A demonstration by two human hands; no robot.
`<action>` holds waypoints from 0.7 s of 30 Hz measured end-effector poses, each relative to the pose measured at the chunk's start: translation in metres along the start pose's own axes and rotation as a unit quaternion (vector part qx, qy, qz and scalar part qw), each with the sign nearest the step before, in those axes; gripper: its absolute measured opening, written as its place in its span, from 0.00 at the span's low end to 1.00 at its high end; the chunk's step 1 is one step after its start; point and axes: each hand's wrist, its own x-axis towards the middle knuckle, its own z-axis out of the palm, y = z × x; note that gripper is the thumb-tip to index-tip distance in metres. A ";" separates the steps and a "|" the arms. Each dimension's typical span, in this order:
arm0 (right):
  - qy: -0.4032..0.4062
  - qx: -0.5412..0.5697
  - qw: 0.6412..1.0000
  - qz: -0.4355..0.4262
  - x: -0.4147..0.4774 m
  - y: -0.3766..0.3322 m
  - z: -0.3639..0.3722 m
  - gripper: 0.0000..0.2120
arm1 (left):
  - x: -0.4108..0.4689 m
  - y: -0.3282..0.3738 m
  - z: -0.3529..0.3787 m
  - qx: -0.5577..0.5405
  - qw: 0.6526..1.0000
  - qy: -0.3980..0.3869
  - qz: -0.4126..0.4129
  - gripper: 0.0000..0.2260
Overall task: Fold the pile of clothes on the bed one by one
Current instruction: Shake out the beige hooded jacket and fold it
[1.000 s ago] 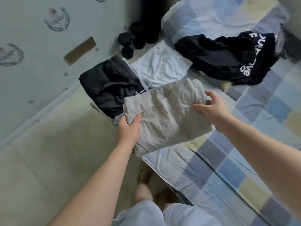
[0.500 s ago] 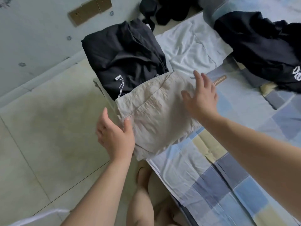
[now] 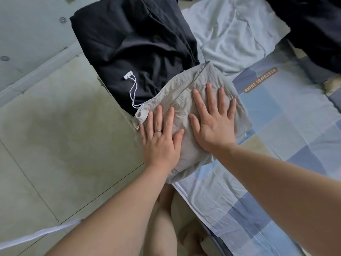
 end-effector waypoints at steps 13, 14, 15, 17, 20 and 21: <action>-0.128 0.012 0.992 -0.016 -0.015 0.002 -0.071 0.33 | -0.003 0.036 -0.060 -0.039 0.993 -0.100 -0.039 0.27; -0.142 0.028 0.989 -0.019 -0.018 0.003 -0.082 0.33 | -0.003 0.041 -0.068 -0.064 0.989 -0.118 -0.063 0.27; -0.149 0.042 0.988 -0.017 -0.026 0.005 -0.079 0.33 | -0.007 0.037 -0.068 -0.087 0.986 -0.126 -0.070 0.26; -0.120 0.057 0.990 0.044 -0.081 0.028 -0.175 0.32 | -0.019 0.094 -0.144 -0.140 0.981 -0.128 -0.033 0.26; -0.140 0.073 0.983 0.095 -0.115 0.050 -0.208 0.31 | -0.014 0.125 -0.171 -0.177 0.977 -0.114 -0.042 0.25; -0.126 0.073 0.982 0.120 -0.135 0.058 -0.232 0.31 | -0.017 0.145 -0.186 -0.194 0.975 -0.106 -0.021 0.25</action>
